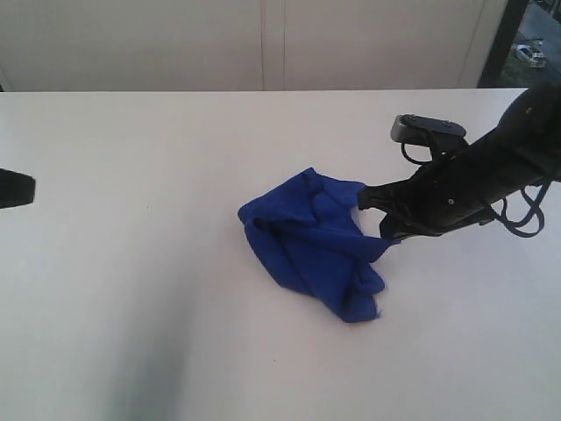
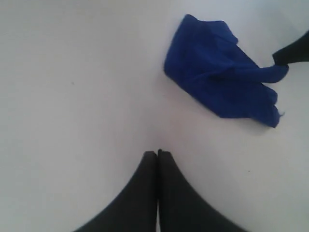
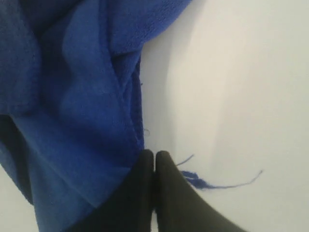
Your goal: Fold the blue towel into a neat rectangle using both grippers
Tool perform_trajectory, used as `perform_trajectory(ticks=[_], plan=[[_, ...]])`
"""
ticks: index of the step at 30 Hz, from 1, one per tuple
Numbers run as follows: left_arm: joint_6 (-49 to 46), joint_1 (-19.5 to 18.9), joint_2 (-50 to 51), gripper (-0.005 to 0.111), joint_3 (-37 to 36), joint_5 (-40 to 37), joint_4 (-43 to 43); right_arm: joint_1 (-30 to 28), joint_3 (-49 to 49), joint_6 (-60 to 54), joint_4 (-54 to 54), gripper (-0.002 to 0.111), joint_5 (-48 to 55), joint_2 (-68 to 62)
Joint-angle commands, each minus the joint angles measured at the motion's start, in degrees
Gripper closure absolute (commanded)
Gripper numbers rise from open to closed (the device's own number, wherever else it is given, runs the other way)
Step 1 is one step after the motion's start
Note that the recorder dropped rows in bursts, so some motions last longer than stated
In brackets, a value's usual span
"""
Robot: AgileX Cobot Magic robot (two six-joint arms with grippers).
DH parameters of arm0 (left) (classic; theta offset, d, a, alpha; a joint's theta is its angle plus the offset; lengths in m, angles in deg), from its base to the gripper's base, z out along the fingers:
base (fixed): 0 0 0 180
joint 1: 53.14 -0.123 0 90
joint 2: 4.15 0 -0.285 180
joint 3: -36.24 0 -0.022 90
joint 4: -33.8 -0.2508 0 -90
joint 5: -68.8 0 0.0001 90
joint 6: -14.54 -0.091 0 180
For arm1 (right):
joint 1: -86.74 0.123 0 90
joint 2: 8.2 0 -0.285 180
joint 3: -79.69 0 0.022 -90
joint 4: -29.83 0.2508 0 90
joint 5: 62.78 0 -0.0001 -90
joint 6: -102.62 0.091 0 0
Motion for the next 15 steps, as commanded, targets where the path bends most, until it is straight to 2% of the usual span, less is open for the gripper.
perform_trajectory(ticks=[1,4,7,13,15], plan=[[-5.5,8.2,10.4,0.107,4.8,1.6,2.2,-0.5,0.1,-1.1,0.6,0.108,0.0,-0.1],[-4.8,16.0,17.3,0.107,9.2,6.4,-0.9,-0.5,0.1,-1.1,0.6,0.108,0.0,-0.1],[0.4,21.4,23.9,0.107,14.4,8.2,-7.5,-0.5,0.1,-1.1,0.6,0.108,0.0,-0.1],[19.4,29.2,35.5,0.107,26.2,4.6,-35.2,-0.5,0.1,-1.1,0.6,0.108,-0.2,-0.4],[22.0,31.8,37.8,0.107,29.4,4.5,-40.9,-0.5,0.1,-1.1,0.6,0.108,-0.2,-0.7]])
